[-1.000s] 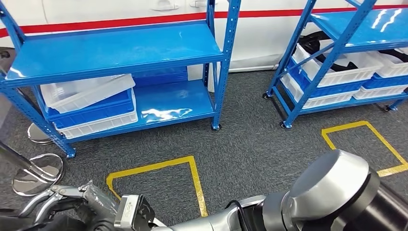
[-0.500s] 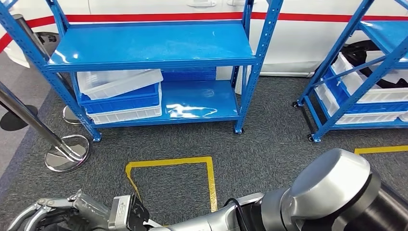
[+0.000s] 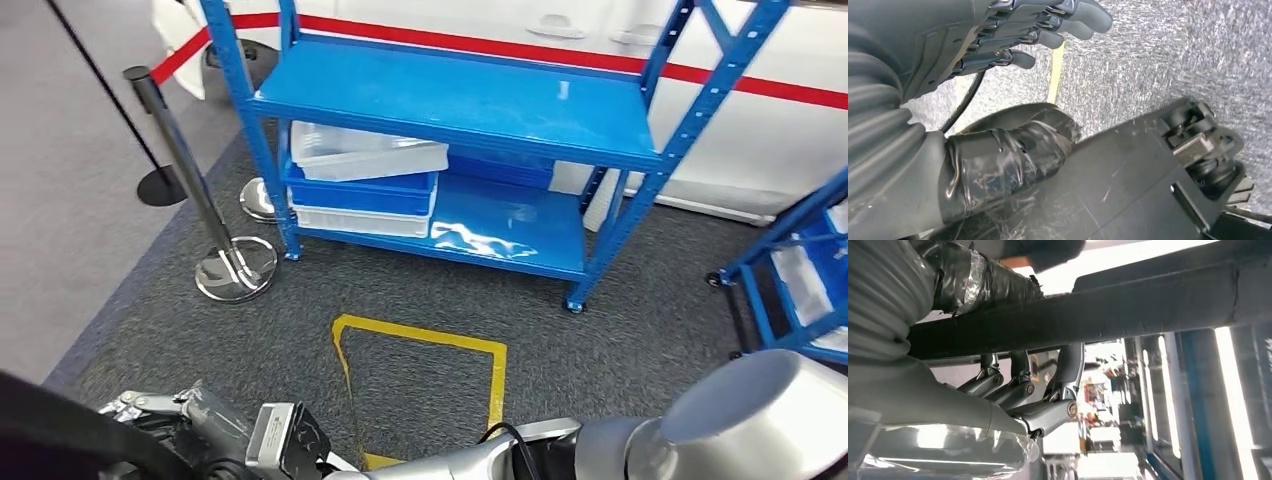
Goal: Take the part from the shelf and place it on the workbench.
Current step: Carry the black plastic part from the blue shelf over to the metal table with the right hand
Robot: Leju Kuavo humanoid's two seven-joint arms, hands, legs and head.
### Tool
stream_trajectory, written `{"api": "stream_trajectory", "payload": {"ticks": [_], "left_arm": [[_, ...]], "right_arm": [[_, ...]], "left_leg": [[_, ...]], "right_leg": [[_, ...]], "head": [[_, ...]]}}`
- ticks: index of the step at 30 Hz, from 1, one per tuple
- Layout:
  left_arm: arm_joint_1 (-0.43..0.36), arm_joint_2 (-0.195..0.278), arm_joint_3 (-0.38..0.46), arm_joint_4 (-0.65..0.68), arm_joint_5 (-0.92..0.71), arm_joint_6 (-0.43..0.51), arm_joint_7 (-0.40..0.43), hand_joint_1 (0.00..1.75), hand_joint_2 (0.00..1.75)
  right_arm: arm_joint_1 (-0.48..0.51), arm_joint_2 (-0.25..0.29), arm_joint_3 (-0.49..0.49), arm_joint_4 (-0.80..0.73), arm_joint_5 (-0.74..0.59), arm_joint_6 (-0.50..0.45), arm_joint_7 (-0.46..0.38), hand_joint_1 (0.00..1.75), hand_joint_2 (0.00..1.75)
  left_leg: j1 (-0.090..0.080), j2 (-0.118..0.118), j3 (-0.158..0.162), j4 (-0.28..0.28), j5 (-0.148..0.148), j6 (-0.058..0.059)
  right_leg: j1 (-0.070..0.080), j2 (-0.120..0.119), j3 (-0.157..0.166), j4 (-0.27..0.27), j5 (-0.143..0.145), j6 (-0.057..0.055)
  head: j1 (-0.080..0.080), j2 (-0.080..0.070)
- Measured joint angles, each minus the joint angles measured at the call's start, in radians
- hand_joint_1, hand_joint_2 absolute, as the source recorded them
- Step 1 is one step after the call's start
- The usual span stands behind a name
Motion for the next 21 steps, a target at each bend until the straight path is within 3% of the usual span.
{"api": "stream_trajectory", "payload": {"ticks": [1, 4, 6, 8, 9, 11, 13, 15, 16, 17, 19, 21], "left_arm": [[-0.001, 0.0, 0.0, 0.0, 0.0, -0.001, 0.0, 0.0, 1.75], [-0.001, 0.0, 0.0, 0.001, 0.0, -0.001, 0.001, 0.0, 1.75], [-0.002, 0.0, 0.0, 0.002, 0.011, 0.001, 0.0, 0.0, 1.75], [-0.002, 0.0, 0.004, 0.003, 0.035, 0.007, -0.007, 0.0, 1.75], [-0.001, 0.0, 0.008, 0.003, 0.047, 0.011, -0.012, 0.0, 1.75], [0.0, 0.0, 0.015, 0.004, 0.061, 0.019, -0.022, 0.0, 1.75], [-0.002, 0.0, 0.018, 0.004, 0.065, 0.021, -0.026, 0.0, 1.75], [-0.002, 0.0, 0.019, 0.004, 0.079, 0.02, -0.028, 0.0, 1.75], [-0.001, 0.0, 0.023, 0.004, 0.095, 0.02, -0.033, 0.0, 1.75], [0.001, 0.0, 0.03, 0.004, 0.116, 0.021, -0.04, 0.0, 1.75], [0.003, 0.0, 0.049, 0.004, 0.153, 0.027, -0.055, 0.0, 1.75], [0.004, 0.0, 0.062, 0.004, 0.159, 0.036, -0.055, 0.0, 1.75]], "right_arm": [[0.0, 0.0, 0.0, 0.004, 0.001, -0.002, 0.001, 1.75, 1.75], [-0.002, 0.0, 0.002, 0.01, 0.003, -0.005, 0.001, 1.75, 1.75], [-0.005, 0.004, 0.004, 0.013, 0.005, -0.007, 0.001, 1.75, 1.75], [-0.009, 0.012, 0.005, 0.017, 0.006, -0.015, 0.0, 1.75, 1.75], [-0.011, 0.016, 0.005, 0.018, 0.006, -0.021, -0.001, 1.75, 1.75], [-0.015, 0.023, 0.005, 0.02, 0.007, -0.031, -0.003, 1.75, 1.75], [-0.017, 0.027, 0.005, 0.022, 0.009, -0.037, -0.005, 1.75, 1.75], [-0.017, 0.028, 0.005, 0.026, 0.009, -0.042, -0.004, 1.75, 1.75], [-0.017, 0.028, 0.005, 0.028, 0.009, -0.046, -0.004, 1.75, 1.75], [-0.017, 0.029, 0.005, 0.029, 0.01, -0.051, -0.004, 1.75, 1.75], [-0.017, 0.03, 0.005, 0.03, 0.011, -0.065, -0.005, 1.75, 1.75], [-0.018, 0.03, 0.005, 0.03, 0.012, -0.078, -0.006, 1.75, 1.75]], "left_leg": [[-0.001, -0.016, 0.0, 0.001, 0.0, 0.0], [-0.002, -0.057, -0.002, 0.007, -0.002, -0.003], [0.0, -0.074, -0.007, 0.011, -0.002, -0.013], [0.004, -0.091, -0.012, 0.01, 0.0, -0.025], [0.004, -0.085, -0.013, 0.014, -0.004, -0.03], [0.002, -0.041, -0.037, 0.063, -0.035, -0.04], [0.003, 0.008, -0.094, 0.179, -0.091, -0.049], [0.007, 0.021, -0.142, 0.267, -0.114, -0.055], [0.007, 0.023, -0.142, 0.263, -0.1, -0.056], [0.008, 0.028, -0.121, 0.222, -0.071, -0.055], [0.003, 0.06, -0.048, 0.086, -0.015, -0.047], [-0.007, 0.083, -0.006, 0.008, 0.001, -0.032]], "right_leg": [[0.0, 0.007, 0.001, -0.01, 0.024, -0.005], [-0.002, 0.054, 0.074, -0.172, 0.116, -0.019], [-0.002, 0.079, 0.101, -0.227, 0.129, -0.02], [-0.001, 0.066, 0.108, -0.236, 0.132, -0.022], [-0.001, 0.057, 0.111, -0.241, 0.134, -0.026], [-0.003, 0.036, 0.119, -0.251, 0.137, -0.036], [0.0, 0.013, 0.122, -0.253, 0.136, -0.042], [0.002, -0.013, 0.123, -0.253, 0.133, -0.044], [0.002, -0.026, 0.124, -0.253, 0.131, -0.044], [0.002, -0.037, 0.126, -0.253, 0.129, -0.043], [0.005, -0.057, 0.133, -0.253, 0.123, -0.039], [0.009, -0.073, 0.138, -0.253, 0.117, -0.03]], "head": [[0.019, 0.0], [0.083, 0.001], [0.121, 0.002], [0.156, 0.003], [0.173, 0.004], [0.195, 0.004], [0.209, 0.004], [0.224, 0.004], [0.23, 0.004], [0.236, 0.004], [0.245, 0.004], [0.259, 0.004]]}}
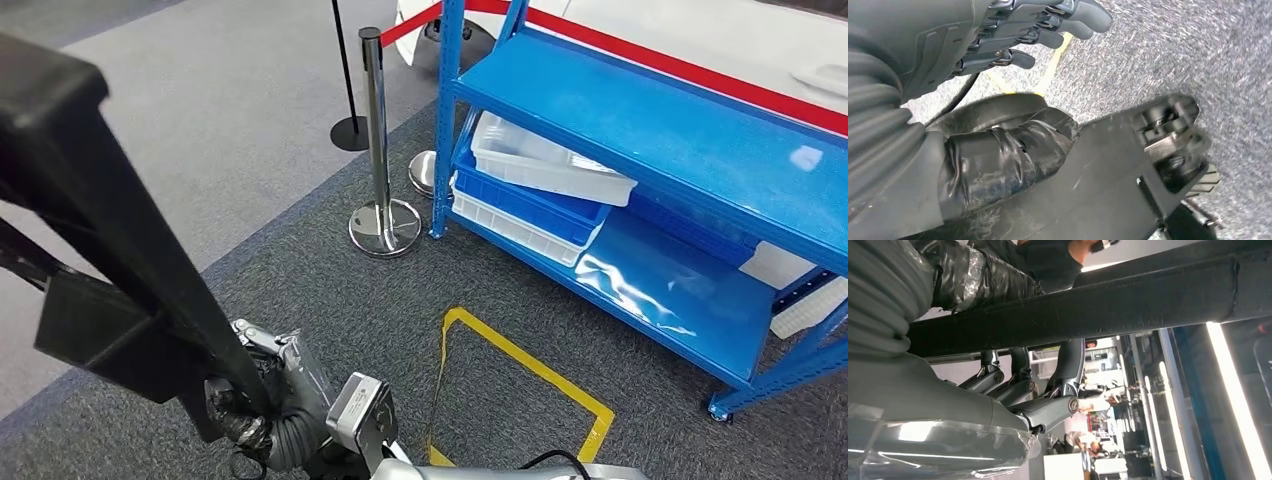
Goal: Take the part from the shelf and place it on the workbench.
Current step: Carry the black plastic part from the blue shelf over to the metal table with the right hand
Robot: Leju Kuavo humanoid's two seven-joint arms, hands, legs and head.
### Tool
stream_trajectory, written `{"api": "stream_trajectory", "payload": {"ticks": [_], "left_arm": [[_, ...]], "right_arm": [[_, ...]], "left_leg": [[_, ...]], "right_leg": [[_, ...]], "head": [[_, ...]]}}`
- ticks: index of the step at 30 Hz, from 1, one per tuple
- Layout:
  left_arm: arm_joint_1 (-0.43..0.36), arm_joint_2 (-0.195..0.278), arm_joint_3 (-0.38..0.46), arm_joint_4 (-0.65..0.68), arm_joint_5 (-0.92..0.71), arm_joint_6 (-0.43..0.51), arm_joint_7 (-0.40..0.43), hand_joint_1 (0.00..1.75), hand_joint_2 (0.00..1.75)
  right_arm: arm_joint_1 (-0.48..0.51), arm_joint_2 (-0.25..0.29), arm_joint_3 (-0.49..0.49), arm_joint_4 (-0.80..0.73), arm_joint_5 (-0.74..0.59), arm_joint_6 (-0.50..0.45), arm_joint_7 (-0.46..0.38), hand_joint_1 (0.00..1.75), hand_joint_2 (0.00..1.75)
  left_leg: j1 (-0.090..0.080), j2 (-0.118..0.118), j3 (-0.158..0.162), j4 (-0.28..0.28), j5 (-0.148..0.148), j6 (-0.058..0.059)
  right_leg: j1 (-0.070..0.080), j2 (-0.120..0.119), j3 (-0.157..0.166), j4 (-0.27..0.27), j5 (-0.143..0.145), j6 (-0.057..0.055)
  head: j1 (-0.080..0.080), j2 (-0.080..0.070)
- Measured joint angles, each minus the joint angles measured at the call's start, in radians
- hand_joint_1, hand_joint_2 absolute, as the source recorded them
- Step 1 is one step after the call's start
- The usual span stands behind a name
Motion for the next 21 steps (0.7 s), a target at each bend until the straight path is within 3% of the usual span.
{"api": "stream_trajectory", "payload": {"ticks": [2, 4, 6, 8, 9, 10, 11, 13, 15, 17, 19, 21], "left_arm": [[0.006, 0.001, 0.003, 0.002, -0.036, 0.01, 0.012, 0.0, 1.75], [0.017, 0.001, 0.002, 0.005, -0.078, 0.015, 0.02, 0.0, 1.75], [0.021, 0.002, 0.002, 0.007, -0.062, 0.011, 0.01, 0.0, 1.75], [0.021, 0.002, 0.006, 0.007, -0.018, 0.007, -0.009, 0.0, 1.75], [0.021, 0.002, 0.009, 0.007, -0.01, 0.006, -0.013, 0.0, 1.75], [0.021, 0.002, 0.011, 0.007, -0.017, 0.004, -0.009, 0.0, 1.75], [0.021, 0.002, 0.012, 0.007, -0.033, 0.002, 0.001, 0.0, 1.75], [0.017, 0.002, 0.008, 0.008, -0.077, -0.007, 0.026, 0.0, 1.75], [0.01, 0.002, -0.005, 0.008, -0.114, -0.019, 0.048, 0.0, 1.75], [0.004, 0.002, -0.02, 0.008, -0.133, -0.027, 0.059, 0.0, 1.75], [0.001, 0.002, -0.032, 0.008, -0.139, -0.03, 0.064, 0.0, 1.75], [-0.006, 0.001, -0.042, 0.008, -0.143, -0.035, 0.069, 0.0, 1.75]], "right_arm": [[-0.001, 0.0, 0.0, -0.001, 0.0, -0.013, -0.002, 1.75, 1.75], [-0.002, 0.0, 0.0, -0.004, 0.001, -0.022, -0.003, 1.75, 1.75], [-0.002, 0.0, 0.0, -0.006, 0.002, -0.033, -0.006, 1.75, 1.75], [0.0, -0.002, 0.0, -0.006, 0.004, -0.047, -0.01, 1.75, 1.75], [0.001, -0.003, 0.0, -0.006, 0.003, -0.052, -0.011, 1.75, 1.75], [0.002, -0.005, 0.0, -0.006, -0.002, -0.052, -0.012, 1.75, 1.75], [0.003, -0.007, 0.0, -0.007, -0.011, -0.049, -0.015, 1.75, 1.75], [0.004, -0.009, 0.0, -0.007, -0.037, -0.037, -0.023, 1.75, 1.75], [0.006, -0.011, -0.001, -0.009, -0.055, -0.026, -0.032, 1.75, 1.75], [0.008, -0.013, -0.002, -0.014, -0.06, -0.022, -0.039, 1.75, 1.75], [0.011, -0.015, -0.005, -0.021, -0.059, -0.023, -0.045, 1.75, 1.75], [0.015, -0.018, -0.009, -0.03, -0.058, -0.024, -0.049, 1.75, 1.75]], "left_leg": [[-0.004, -0.012, 0.004, -0.009, -0.003, 0.013], [0.002, -0.03, 0.013, -0.02, 0.001, 0.023], [0.009, -0.047, 0.019, -0.027, 0.007, 0.032], [0.009, -0.067, 0.019, -0.026, 0.007, 0.036], [0.009, -0.079, 0.018, -0.024, 0.007, 0.036], [0.01, -0.092, 0.018, -0.021, 0.005, 0.036], [0.01, -0.106, 0.018, -0.017, 0.004, 0.035], [0.01, -0.13, 0.015, -0.006, -0.001, 0.028], [0.012, -0.149, 0.006, 0.002, -0.004, 0.017], [0.015, -0.164, -0.001, 0.002, -0.003, 0.004], [0.017, -0.139, -0.011, 0.021, -0.016, -0.007], [0.018, -0.09, -0.051, 0.106, -0.066, -0.016]], "right_leg": [[0.003, -0.015, 0.005, -0.002, -0.005, 0.01], [0.0, -0.005, 0.005, 0.014, -0.02, 0.02], [-0.005, 0.037, -0.033, 0.098, -0.068, 0.028], [-0.008, 0.069, -0.096, 0.221, -0.115, 0.032], [-0.009, 0.075, -0.118, 0.255, -0.117, 0.033], [-0.01, 0.079, -0.122, 0.252, -0.099, 0.034], [-0.012, 0.084, -0.109, 0.212, -0.066, 0.033], [-0.016, 0.116, -0.061, 0.091, -0.003, 0.032], [-0.018, 0.146, -0.034, 0.023, 0.014, 0.029], [-0.016, 0.142, -0.029, 0.012, 0.013, 0.02], [-0.017, 0.123, -0.022, 0.005, 0.018, 0.007], [-0.018, 0.1, -0.018, -0.001, 0.02, -0.002]], "head": [[0.02, 0.0], [0.039, 0.0], [0.065, 0.0], [0.092, 0.0], [0.105, 0.0], [0.115, 0.0], [0.126, 0.0], [0.144, 0.0], [0.155, 0.0], [0.162, 0.0], [0.167, 0.0], [0.171, 0.0]]}}
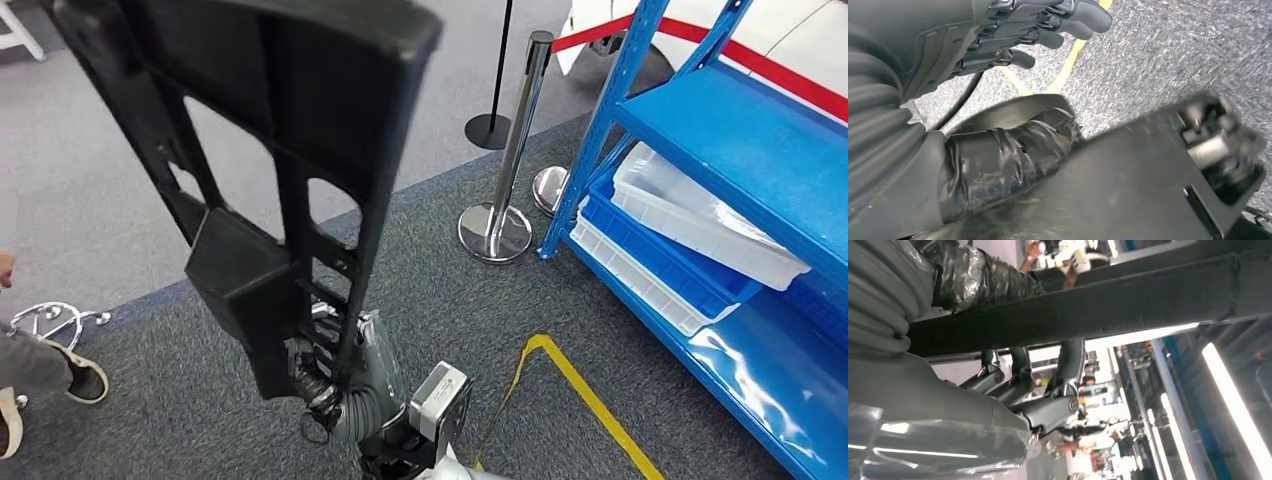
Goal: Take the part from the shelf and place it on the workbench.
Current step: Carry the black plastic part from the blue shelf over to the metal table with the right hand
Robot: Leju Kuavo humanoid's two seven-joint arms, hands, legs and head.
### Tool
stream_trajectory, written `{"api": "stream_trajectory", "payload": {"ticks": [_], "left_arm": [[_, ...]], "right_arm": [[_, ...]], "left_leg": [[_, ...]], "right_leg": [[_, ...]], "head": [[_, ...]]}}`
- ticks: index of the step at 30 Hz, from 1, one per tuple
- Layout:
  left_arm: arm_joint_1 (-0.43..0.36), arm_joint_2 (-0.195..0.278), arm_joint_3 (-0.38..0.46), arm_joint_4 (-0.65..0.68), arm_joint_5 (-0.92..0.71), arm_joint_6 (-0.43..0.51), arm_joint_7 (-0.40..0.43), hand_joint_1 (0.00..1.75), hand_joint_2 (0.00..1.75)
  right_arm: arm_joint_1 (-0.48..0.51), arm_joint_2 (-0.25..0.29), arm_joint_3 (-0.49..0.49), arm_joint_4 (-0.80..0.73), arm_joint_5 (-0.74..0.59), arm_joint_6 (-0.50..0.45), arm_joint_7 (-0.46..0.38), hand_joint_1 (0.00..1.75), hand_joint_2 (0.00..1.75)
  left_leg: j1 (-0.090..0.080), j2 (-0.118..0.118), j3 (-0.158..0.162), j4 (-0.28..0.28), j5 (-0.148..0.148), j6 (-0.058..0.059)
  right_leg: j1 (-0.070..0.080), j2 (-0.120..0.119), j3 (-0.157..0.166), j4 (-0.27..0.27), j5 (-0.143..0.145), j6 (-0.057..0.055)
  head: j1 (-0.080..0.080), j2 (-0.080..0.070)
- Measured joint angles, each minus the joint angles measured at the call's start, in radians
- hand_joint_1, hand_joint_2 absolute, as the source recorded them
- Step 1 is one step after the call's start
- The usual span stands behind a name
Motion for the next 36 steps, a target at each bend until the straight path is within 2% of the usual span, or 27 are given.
{"api": "stream_trajectory", "payload": {"ticks": [2, 3, 4, 5, 6, 8, 9, 11, 12, 14, 16, 17, 18, 19, 20, 21, 23, 25, 27, 28, 29, 31, 32, 33, 34, 35, 36], "left_arm": [[-0.009, 0.0, -0.011, 0.0, -0.004, -0.005, 0.003, 0.0, 1.75], [-0.012, 0.0, -0.015, 0.0, -0.005, -0.006, 0.004, 0.0, 1.75], [-0.013, 0.0, -0.018, 0.0, -0.005, -0.007, 0.005, 0.0, 1.75], [-0.013, 0.0, -0.021, 0.0, -0.006, -0.007, 0.005, 0.0, 1.75], [-0.014, 0.0, -0.025, 0.0, -0.006, -0.007, 0.006, 0.0, 1.75], [-0.019, -0.001, -0.031, 0.0, -0.006, -0.007, 0.006, 0.0, 1.75], [-0.021, -0.001, -0.034, 0.0, -0.006, -0.007, 0.006, 0.0, 1.75], [-0.022, -0.001, -0.037, 0.0, -0.006, -0.007, 0.006, 0.0, 1.75], [-0.021, -0.002, -0.038, 0.0, -0.006, -0.007, 0.006, 0.0, 1.75], [-0.021, -0.002, -0.039, 0.0, -0.006, -0.007, 0.007, 0.0, 1.75], [-0.023, -0.003, -0.039, 0.0, -0.006, -0.008, 0.007, 0.0, 1.75], [-0.024, -0.003, -0.04, 0.0, -0.006, -0.008, 0.007, 0.0, 1.75], [-0.024, -0.003, -0.04, 0.0, -0.005, -0.008, 0.007, 0.0, 1.75], [-0.023, -0.003, -0.04, 0.0, -0.004, -0.007, 0.006, 0.0, 1.75], [-0.023, -0.003, -0.04, 0.0, -0.003, -0.005, 0.005, 0.0, 1.75], [-0.023, -0.003, -0.04, 0.0, -0.003, -0.004, 0.003, 0.0, 1.75], [-0.023, -0.005, -0.041, 0.0, -0.006, 0.001, -0.001, 0.0, 1.75], [-0.023, -0.006, -0.045, 0.0, -0.007, 0.011, -0.007, 0.0, 1.75], [-0.018, -0.006, -0.048, 0.0, -0.002, 0.027, -0.016, 0.0, 1.75], [-0.014, -0.005, -0.05, 0.001, 0.004, 0.034, -0.021, 0.0, 1.75], [-0.012, -0.005, -0.05, 0.001, 0.011, 0.039, -0.025, 0.0, 1.75], [-0.01, -0.003, -0.051, 0.001, 0.023, 0.046, -0.029, 0.0, 1.75], [-0.009, -0.002, -0.051, 0.001, 0.026, 0.048, -0.029, 0.0, 1.75], [-0.008, -0.001, -0.052, 0.002, 0.027, 0.05, -0.029, 0.0, 1.75], [-0.007, 0.001, -0.053, 0.002, 0.027, 0.053, -0.03, 0.0, 1.75], [-0.004, 0.003, -0.054, 0.002, 0.028, 0.058, -0.035, 0.0, 1.75], [-0.003, 0.005, -0.054, 0.002, 0.028, 0.065, -0.044, 0.0, 1.75]], "right_arm": [[0.006, -0.006, -0.004, -0.005, 0.001, 0.0, -0.002, 1.75, 1.75], [0.009, -0.009, -0.006, -0.006, 0.001, 0.0, -0.001, 1.75, 1.75], [0.011, -0.011, -0.007, -0.007, 0.001, 0.0, -0.001, 1.75, 1.75], [0.012, -0.013, -0.008, -0.008, 0.001, 0.0, -0.001, 1.75, 1.75], [0.013, -0.013, -0.009, -0.01, 0.001, 0.0, -0.001, 1.75, 1.75], [0.015, -0.015, -0.011, -0.014, 0.001, 0.0, -0.001, 1.75, 1.75], [0.015, -0.015, -0.012, -0.016, 0.002, 0.0, -0.001, 1.75, 1.75], [0.016, -0.016, -0.014, -0.019, 0.002, 0.0, -0.001, 1.75, 1.75], [0.016, -0.017, -0.014, -0.02, 0.002, 0.0, -0.001, 1.75, 1.75], [0.017, -0.019, -0.015, -0.024, 0.002, 0.0, -0.002, 1.75, 1.75], [0.019, -0.022, -0.016, -0.027, 0.003, 0.0, -0.002, 1.75, 1.75], [0.021, -0.024, -0.016, -0.027, 0.003, 0.0, -0.001, 1.75, 1.75], [0.023, -0.027, -0.016, -0.027, 0.002, 0.0, -0.001, 1.75, 1.75], [0.025, -0.029, -0.016, -0.027, 0.002, 0.001, 0.0, 1.75, 1.75], [0.026, -0.031, -0.016, -0.027, 0.002, 0.002, 0.0, 1.75, 1.75], [0.027, -0.031, -0.016, -0.027, 0.001, 0.003, 0.0, 1.75, 1.75], [0.027, -0.032, -0.016, -0.027, 0.003, 0.005, 0.001, 1.75, 1.75], [0.028, -0.032, -0.016, -0.027, 0.009, 0.006, 0.006, 1.75, 1.75], [0.028, -0.029, -0.016, -0.027, 0.018, 0.009, 0.017, 1.75, 1.75], [0.025, -0.026, -0.016, -0.026, 0.021, 0.011, 0.024, 1.75, 1.75], [0.021, -0.021, -0.015, -0.024, 0.023, 0.013, 0.028, 1.75, 1.75], [0.011, -0.006, -0.014, -0.017, 0.023, 0.016, 0.03, 1.75, 1.75], [0.006, 0.001, -0.013, -0.011, 0.022, 0.017, 0.028, 1.75, 1.75], [0.002, 0.007, -0.012, -0.004, 0.021, 0.018, 0.026, 1.75, 1.75], [-0.002, 0.012, -0.011, 0.003, 0.02, 0.017, 0.024, 1.75, 1.75], [-0.005, 0.016, -0.009, 0.009, 0.019, 0.016, 0.022, 1.75, 1.75], [-0.008, 0.02, -0.009, 0.014, 0.018, 0.012, 0.021, 1.75, 1.75]], "left_leg": [[0.003, 0.022, -0.057, 0.117, -0.054, -0.008], [0.004, 0.026, -0.072, 0.151, -0.063, -0.01], [0.006, 0.029, -0.071, 0.153, -0.054, -0.012], [0.006, 0.035, -0.05, 0.115, -0.029, -0.012], [0.006, 0.05, -0.014, 0.051, 0.002, -0.011], [-0.002, 0.089, 0.05, -0.068, 0.041, 0.001], [-0.007, 0.099, 0.064, -0.097, 0.045, 0.008], [-0.01, 0.087, 0.067, -0.108, 0.044, 0.024], [-0.008, 0.077, 0.07, -0.113, 0.046, 0.03], [-0.003, 0.059, 0.078, -0.125, 0.052, 0.043], [-0.001, 0.04, 0.081, -0.128, 0.054, 0.052], [-0.002, 0.029, 0.081, -0.128, 0.054, 0.055], [-0.002, 0.016, 0.081, -0.126, 0.053, 0.056], [-0.002, 0.003, 0.081, -0.124, 0.052, 0.057], [-0.002, -0.011, 0.081, -0.121, 0.05, 0.056], [-0.002, -0.025, 0.082, -0.118, 0.048, 0.054], [-0.002, -0.049, 0.077, -0.107, 0.041, 0.047], [0.001, -0.068, 0.068, -0.102, 0.039, 0.035], [0.006, -0.083, 0.063, -0.103, 0.04, 0.022], [0.006, -0.074, 0.059, -0.096, 0.035, 0.016], [0.005, -0.055, 0.048, -0.073, 0.022, 0.011], [0.004, -0.004, -0.005, 0.028, -0.026, 0.0], [0.006, 0.012, -0.039, 0.09, -0.05, -0.003], [0.008, 0.02, -0.065, 0.135, -0.061, -0.007], [0.009, 0.025, -0.076, 0.149, -0.055, -0.009], [0.011, 0.031, -0.066, 0.126, -0.032, -0.011], [0.012, 0.041, -0.039, 0.07, 0.002, -0.012]], "right_leg": [[0.001, -0.026, -0.001, 0.0, -0.002, -0.003], [0.002, -0.038, -0.001, 0.0, -0.003, -0.004], [0.002, -0.05, -0.001, 0.0, -0.004, -0.003], [0.001, -0.061, 0.0, 0.0, -0.006, -0.002], [0.002, -0.071, 0.002, 0.0, -0.007, 0.001], [0.006, -0.09, 0.006, 0.001, -0.012, 0.009], [0.009, -0.098, 0.008, 0.001, -0.014, 0.014], [0.011, -0.114, 0.014, -0.003, -0.016, 0.025], [0.01, -0.114, 0.017, -0.002, -0.019, 0.031], [0.006, -0.08, 0.005, 0.033, -0.046, 0.04], [0.003, -0.033, -0.052, 0.147, -0.103, 0.043], [0.003, -0.023, -0.088, 0.213, -0.127, 0.044], [0.002, -0.017, -0.117, 0.262, -0.137, 0.046], [0.001, -0.016, -0.128, 0.272, -0.125, 0.046], [0.0, -0.014, -0.121, 0.243, -0.095, 0.046], [-0.002, -0.005, -0.097, 0.182, -0.054, 0.045], [-0.007, 0.04, -0.045, 0.06, -0.003, 0.04], [-0.007, 0.069, -0.022, 0.011, 0.001, 0.037], [-0.006, 0.052, -0.016, 0.002, 0.003, 0.031], [-0.007, 0.04, -0.01, -0.004, 0.004, 0.026], [-0.01, 0.027, -0.005, -0.01, 0.005, 0.02], [-0.01, -0.001, 0.003, -0.016, 0.003, 0.011], [-0.009, -0.017, 0.004, -0.015, 0.0, 0.008], [-0.008, -0.032, 0.006, -0.015, -0.002, 0.007], [-0.007, -0.046, 0.008, -0.015, -0.005, 0.008], [-0.008, -0.059, 0.011, -0.014, -0.008, 0.009], [-0.008, -0.071, 0.015, -0.012, -0.012, 0.012]], "head": [[0.001, 0.0], [0.001, 0.0], [0.001, 0.0], [0.001, 0.0], [0.001, 0.0], [0.003, 0.0], [0.007, 0.0], [0.018, 0.001], [0.022, 0.001], [0.03, 0.002], [0.047, 0.002], [0.055, 0.003], [0.062, 0.003], [0.068, 0.003], [0.073, 0.003], [0.079, 0.003], [0.09, 0.003], [0.097, 0.003], [0.102, 0.004], [0.103, 0.004], [0.103, 0.004], [0.101, 0.005], [0.1, 0.005], [0.1, 0.005], [0.099, 0.006], [0.1, 0.006], [0.099, 0.006]]}}
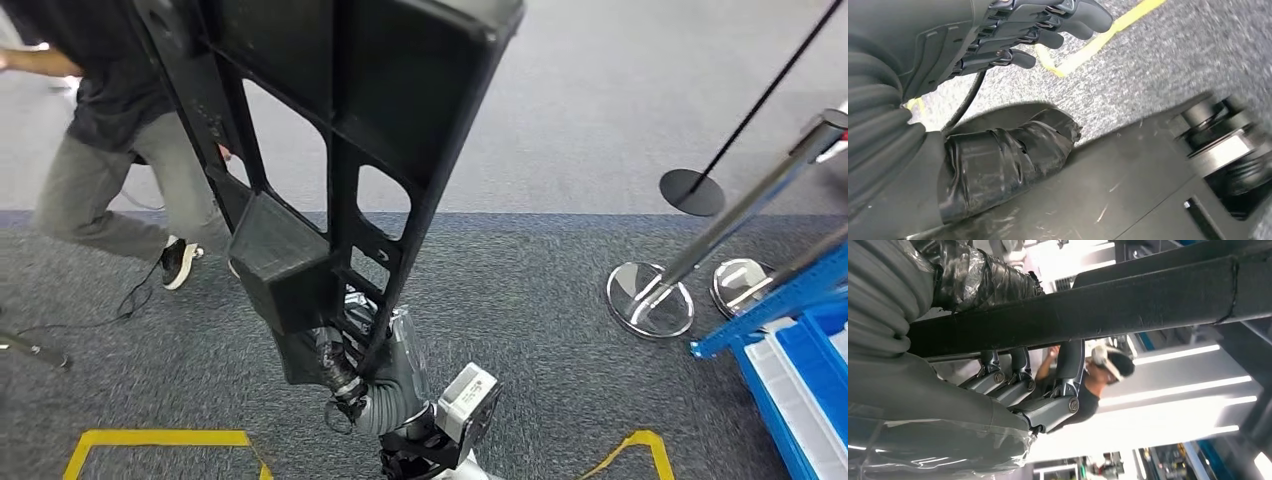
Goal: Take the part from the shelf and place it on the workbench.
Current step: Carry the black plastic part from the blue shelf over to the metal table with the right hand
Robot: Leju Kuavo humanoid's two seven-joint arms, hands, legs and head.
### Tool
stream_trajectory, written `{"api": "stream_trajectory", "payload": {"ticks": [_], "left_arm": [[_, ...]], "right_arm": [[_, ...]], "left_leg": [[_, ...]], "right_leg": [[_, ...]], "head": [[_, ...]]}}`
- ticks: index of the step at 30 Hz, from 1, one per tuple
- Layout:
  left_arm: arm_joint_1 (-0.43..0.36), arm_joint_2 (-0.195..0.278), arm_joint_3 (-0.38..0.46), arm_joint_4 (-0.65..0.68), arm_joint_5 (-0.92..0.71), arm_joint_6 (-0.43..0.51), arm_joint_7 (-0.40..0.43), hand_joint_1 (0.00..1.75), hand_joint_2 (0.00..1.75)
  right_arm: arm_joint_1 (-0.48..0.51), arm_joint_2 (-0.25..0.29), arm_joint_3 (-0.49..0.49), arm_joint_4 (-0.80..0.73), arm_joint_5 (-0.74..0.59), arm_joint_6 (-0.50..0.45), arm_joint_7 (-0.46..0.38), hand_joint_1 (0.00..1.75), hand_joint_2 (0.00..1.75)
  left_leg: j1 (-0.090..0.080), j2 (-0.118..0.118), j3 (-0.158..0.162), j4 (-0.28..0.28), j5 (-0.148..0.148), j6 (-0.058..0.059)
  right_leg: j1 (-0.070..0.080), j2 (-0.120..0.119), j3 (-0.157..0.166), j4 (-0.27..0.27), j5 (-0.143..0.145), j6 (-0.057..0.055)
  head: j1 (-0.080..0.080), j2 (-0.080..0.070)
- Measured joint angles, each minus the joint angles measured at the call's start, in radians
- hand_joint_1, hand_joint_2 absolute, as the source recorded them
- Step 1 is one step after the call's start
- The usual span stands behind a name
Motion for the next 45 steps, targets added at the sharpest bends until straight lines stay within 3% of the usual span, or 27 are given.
{"api": "stream_trajectory", "payload": {"ticks": [2, 3, 4, 6, 8, 11, 12, 13, 14, 15, 17, 19, 21, 23, 26, 28, 29, 31, 33, 34, 36, 38, 40, 42, 43, 44, 45], "left_arm": [[0.001, 0.003, 0.0, 0.0, -0.002, 0.019, -0.019, 0.0, 1.75], [0.0, 0.003, -0.001, 0.0, -0.007, 0.027, -0.023, 0.0, 1.75], [0.0, 0.003, -0.003, 0.0, -0.015, 0.032, -0.023, 0.0, 1.75], [0.002, 0.003, -0.009, 0.0, -0.037, 0.029, -0.014, 0.0, 1.75], [0.001, 0.004, -0.02, 0.0, -0.059, 0.013, -0.003, 0.0, 1.75], [-0.009, 0.004, -0.04, 0.0, -0.083, -0.013, 0.009, 0.0, 1.75], [-0.011, 0.004, -0.047, 0.0, -0.087, -0.017, 0.012, 0.0, 1.75], [-0.012, 0.004, -0.052, 0.0, -0.088, -0.019, 0.015, 0.0, 1.75], [-0.012, 0.004, -0.056, 0.0, -0.087, -0.019, 0.016, 0.0, 1.75], [-0.011, 0.004, -0.058, 0.0, -0.084, -0.019, 0.016, 0.0, 1.75], [-0.011, 0.003, -0.059, 0.0, -0.078, -0.02, 0.016, 0.0, 1.75], [-0.012, 0.001, -0.061, 0.0, -0.078, -0.024, 0.016, 0.0, 1.75], [-0.011, 0.001, -0.067, 0.0, -0.082, -0.028, 0.016, 0.0, 1.75], [-0.011, 0.001, -0.074, 0.0, -0.087, -0.03, 0.016, 0.0, 1.75], [-0.016, 0.001, -0.081, 0.0, -0.092, -0.036, 0.018, 0.0, 1.75], [-0.017, 0.001, -0.086, 0.0, -0.092, -0.039, 0.019, 0.0, 1.75], [-0.016, 0.001, -0.086, 0.001, -0.09, -0.04, 0.02, 0.0, 1.75], [-0.016, 0.002, -0.087, 0.001, -0.088, -0.042, 0.019, 0.0, 1.75], [-0.021, 0.002, -0.089, 0.001, -0.088, -0.044, 0.018, 0.0, 1.75], [-0.022, 0.002, -0.09, 0.001, -0.088, -0.045, 0.017, 0.0, 1.75], [-0.023, 0.002, -0.092, 0.001, -0.089, -0.05, 0.016, 0.0, 1.75], [-0.022, 0.001, -0.093, 0.001, -0.093, -0.055, 0.016, 0.0, 1.75], [-0.025, 0.001, -0.094, 0.001, -0.096, -0.057, 0.016, 0.0, 1.75], [-0.027, 0.0, -0.096, 0.001, -0.096, -0.062, 0.014, 0.0, 1.75], [-0.027, 0.0, -0.099, 0.001, -0.097, -0.066, 0.014, 0.0, 1.75], [-0.027, 0.0, -0.103, 0.001, -0.1, -0.071, 0.014, 0.0, 1.75], [-0.028, -0.001, -0.106, 0.001, -0.106, -0.074, 0.016, 0.0, 1.75]], "right_arm": [[-0.005, 0.007, 0.001, 0.006, 0.0, -0.011, -0.004, 1.75, 1.75], [-0.006, 0.009, 0.001, 0.008, 0.0, -0.016, -0.007, 1.75, 1.75], [-0.007, 0.01, 0.001, 0.01, 0.0, -0.021, -0.009, 1.75, 1.75], [-0.008, 0.013, 0.001, 0.012, 0.001, -0.028, -0.011, 1.75, 1.75], [-0.009, 0.015, 0.001, 0.013, 0.008, -0.043, -0.013, 1.75, 1.75], [-0.005, 0.011, 0.001, 0.009, 0.028, -0.08, -0.016, 1.75, 1.75], [-0.001, 0.007, 0.0, 0.005, 0.031, -0.089, -0.015, 1.75, 1.75], [0.003, 0.0, -0.001, 0.0, 0.031, -0.094, -0.013, 1.75, 1.75], [0.008, -0.007, -0.003, -0.006, 0.03, -0.095, -0.01, 1.75, 1.75], [0.012, -0.013, -0.004, -0.011, 0.028, -0.095, -0.007, 1.75, 1.75], [0.017, -0.022, -0.004, -0.016, 0.025, -0.091, -0.004, 1.75, 1.75], [0.02, -0.027, -0.004, -0.019, 0.024, -0.083, -0.003, 1.75, 1.75], [0.022, -0.031, -0.005, -0.022, 0.024, -0.074, -0.002, 1.75, 1.75], [0.023, -0.032, -0.005, -0.023, 0.024, -0.068, -0.003, 1.75, 1.75], [0.026, -0.033, -0.006, -0.024, 0.023, -0.064, -0.003, 1.75, 1.75], [0.028, -0.036, -0.007, -0.024, 0.022, -0.063, -0.002, 1.75, 1.75], [0.029, -0.037, -0.007, -0.024, 0.022, -0.062, -0.002, 1.75, 1.75], [0.03, -0.038, -0.007, -0.024, 0.021, -0.061, -0.003, 1.75, 1.75], [0.03, -0.039, -0.008, -0.025, 0.021, -0.059, -0.003, 1.75, 1.75], [0.03, -0.04, -0.008, -0.026, 0.021, -0.058, -0.003, 1.75, 1.75], [0.03, -0.041, -0.008, -0.027, 0.023, -0.053, -0.003, 1.75, 1.75], [0.031, -0.043, -0.008, -0.029, 0.027, -0.05, -0.003, 1.75, 1.75], [0.033, -0.046, -0.008, -0.033, 0.031, -0.047, -0.005, 1.75, 1.75], [0.038, -0.052, -0.009, -0.034, 0.035, -0.045, -0.005, 1.75, 1.75], [0.042, -0.056, -0.01, -0.035, 0.038, -0.044, -0.005, 1.75, 1.75], [0.046, -0.059, -0.012, -0.036, 0.041, -0.043, -0.004, 1.75, 1.75], [0.049, -0.062, -0.015, -0.038, 0.042, -0.041, -0.004, 1.75, 1.75]], "left_leg": [[-0.004, 0.032, 0.062, -0.122, 0.047, 0.004], [-0.007, 0.041, 0.08, -0.157, 0.054, 0.01], [-0.011, 0.042, 0.086, -0.169, 0.052, 0.017], [-0.012, 0.024, 0.087, -0.172, 0.052, 0.033], [-0.009, 0.008, 0.091, -0.177, 0.054, 0.045], [-0.009, -0.016, 0.094, -0.179, 0.054, 0.058], [-0.01, -0.026, 0.095, -0.179, 0.054, 0.06], [-0.012, -0.038, 0.096, -0.179, 0.053, 0.061], [-0.013, -0.05, 0.097, -0.179, 0.053, 0.062], [-0.013, -0.063, 0.099, -0.178, 0.052, 0.062], [-0.014, -0.086, 0.1, -0.176, 0.051, 0.06], [-0.012, -0.103, 0.096, -0.176, 0.052, 0.051], [-0.008, -0.117, 0.093, -0.179, 0.053, 0.037], [-0.01, -0.093, 0.083, -0.155, 0.036, 0.026], [-0.009, -0.027, 0.006, 0.001, -0.041, 0.013], [-0.004, -0.014, -0.034, 0.075, -0.058, 0.005], [-0.001, -0.009, -0.028, 0.06, -0.039, 0.002], [0.001, 0.018, 0.032, -0.058, 0.022, 0.0], [-0.005, 0.051, 0.083, -0.157, 0.053, 0.01], [-0.008, 0.059, 0.091, -0.175, 0.052, 0.017], [-0.011, 0.04, 0.091, -0.179, 0.052, 0.033], [-0.008, 0.02, 0.097, -0.186, 0.054, 0.045], [-0.005, 0.001, 0.1, -0.19, 0.057, 0.055], [-0.006, -0.021, 0.099, -0.19, 0.057, 0.061], [-0.007, -0.034, 0.099, -0.189, 0.057, 0.061], [-0.007, -0.048, 0.1, -0.187, 0.056, 0.061], [-0.007, -0.062, 0.1, -0.185, 0.056, 0.06]], "right_leg": [[0.003, -0.02, 0.006, 0.005, -0.01, 0.01], [0.005, -0.028, 0.008, 0.007, -0.014, 0.016], [0.008, -0.036, 0.011, 0.007, -0.017, 0.021], [0.009, -0.047, 0.015, 0.004, -0.02, 0.031], [0.005, -0.024, 0.007, 0.032, -0.043, 0.041], [0.006, 0.037, -0.077, 0.203, -0.124, 0.042], [0.007, 0.045, -0.107, 0.255, -0.137, 0.04], [0.008, 0.05, -0.123, 0.275, -0.131, 0.038], [0.009, 0.053, -0.12, 0.257, -0.106, 0.034], [0.01, 0.06, -0.101, 0.205, -0.068, 0.028], [0.011, 0.098, -0.049, 0.075, -0.008, 0.014], [0.014, 0.122, -0.024, 0.013, 0.006, 0.007], [0.014, 0.108, -0.015, 0.004, 0.007, 0.003], [0.009, 0.088, -0.001, -0.009, 0.011, -0.006], [0.009, 0.051, 0.007, -0.017, 0.011, -0.015], [0.009, 0.025, 0.008, -0.016, 0.007, -0.015], [0.009, 0.013, 0.009, -0.015, 0.004, -0.013], [0.008, -0.009, 0.015, -0.011, -0.003, -0.005], [0.013, -0.027, 0.018, -0.006, -0.012, 0.006], [0.017, -0.034, 0.02, -0.004, -0.016, 0.011], [0.019, -0.049, 0.024, -0.006, -0.02, 0.022], [0.013, -0.026, 0.02, 0.017, -0.041, 0.033], [0.009, 0.025, -0.023, 0.114, -0.096, 0.04], [0.009, 0.049, -0.09, 0.241, -0.145, 0.041], [0.008, 0.052, -0.11, 0.273, -0.145, 0.04], [0.008, 0.054, -0.111, 0.266, -0.125, 0.039], [0.007, 0.059, -0.095, 0.222, -0.09, 0.037]], "head": [[0.0, 0.0], [0.003, 0.0], [0.007, 0.0], [0.015, 0.0], [0.021, 0.0], [0.036, 0.0], [0.039, 0.0], [0.041, 0.0], [0.043, 0.0], [0.046, 0.0], [0.051, 0.0], [0.057, 0.0], [0.061, 0.0], [0.061, 0.0], [0.055, 0.0], [0.055, 0.0], [0.055, 0.0], [0.054, 0.0], [0.056, 0.0], [0.06, 0.0], [0.067, 0.0], [0.072, 0.0], [0.081, 0.0], [0.087, 0.0], [0.087, 0.0], [0.088, 0.0], [0.089, 0.0]]}}
